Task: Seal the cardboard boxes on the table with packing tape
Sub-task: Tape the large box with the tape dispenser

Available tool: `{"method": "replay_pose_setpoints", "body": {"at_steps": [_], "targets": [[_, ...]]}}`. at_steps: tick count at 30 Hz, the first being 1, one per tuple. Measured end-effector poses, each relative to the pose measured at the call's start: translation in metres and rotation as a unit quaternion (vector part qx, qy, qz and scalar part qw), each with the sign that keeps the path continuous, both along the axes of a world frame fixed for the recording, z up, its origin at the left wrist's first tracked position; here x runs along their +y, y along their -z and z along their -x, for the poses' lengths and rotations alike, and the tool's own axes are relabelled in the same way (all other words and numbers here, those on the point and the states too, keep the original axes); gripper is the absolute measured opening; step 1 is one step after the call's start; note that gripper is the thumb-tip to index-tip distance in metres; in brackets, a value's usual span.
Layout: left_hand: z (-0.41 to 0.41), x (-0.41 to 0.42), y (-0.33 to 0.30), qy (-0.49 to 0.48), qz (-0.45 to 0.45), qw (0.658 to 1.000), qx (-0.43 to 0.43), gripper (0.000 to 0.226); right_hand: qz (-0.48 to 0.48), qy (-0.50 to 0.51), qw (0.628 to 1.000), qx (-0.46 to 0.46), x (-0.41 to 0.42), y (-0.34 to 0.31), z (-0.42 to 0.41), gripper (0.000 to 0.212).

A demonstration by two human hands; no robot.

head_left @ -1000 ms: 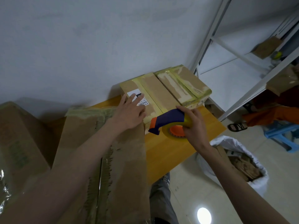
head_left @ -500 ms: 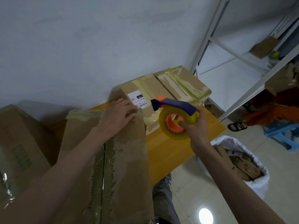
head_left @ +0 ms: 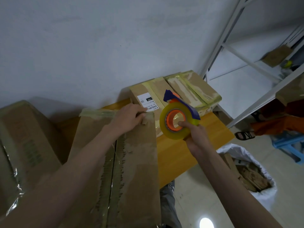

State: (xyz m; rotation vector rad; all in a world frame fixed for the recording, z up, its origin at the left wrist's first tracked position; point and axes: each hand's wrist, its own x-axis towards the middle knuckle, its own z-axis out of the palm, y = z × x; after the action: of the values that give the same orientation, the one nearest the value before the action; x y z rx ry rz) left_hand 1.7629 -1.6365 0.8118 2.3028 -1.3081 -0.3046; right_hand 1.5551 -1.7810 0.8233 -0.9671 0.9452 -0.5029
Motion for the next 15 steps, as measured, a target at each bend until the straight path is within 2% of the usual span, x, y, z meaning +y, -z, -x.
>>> {"method": "replay_pose_setpoints", "body": {"at_steps": [3, 6, 9, 15], "targets": [[-0.007, 0.020, -0.007, -0.049, 0.040, 0.997, -0.034, 0.031, 0.007, -0.013, 1.000, -0.005, 0.004, 0.000, 0.002, 0.068], [-0.016, 0.041, -0.007, -0.086, 0.016, 0.995, -0.051, 0.030, 0.023, -0.028, 0.999, -0.011, 0.007, 0.000, 0.003, 0.057], [-0.017, 0.047, -0.006, -0.080, 0.008, 0.996, -0.038, 0.032, 0.030, -0.030, 0.999, -0.012, 0.010, -0.001, 0.002, 0.048], [-0.017, 0.045, -0.009, -0.081, 0.042, 0.995, 0.028, 0.024, 0.054, -0.056, 0.997, -0.014, 0.019, -0.006, -0.001, 0.058]]}}
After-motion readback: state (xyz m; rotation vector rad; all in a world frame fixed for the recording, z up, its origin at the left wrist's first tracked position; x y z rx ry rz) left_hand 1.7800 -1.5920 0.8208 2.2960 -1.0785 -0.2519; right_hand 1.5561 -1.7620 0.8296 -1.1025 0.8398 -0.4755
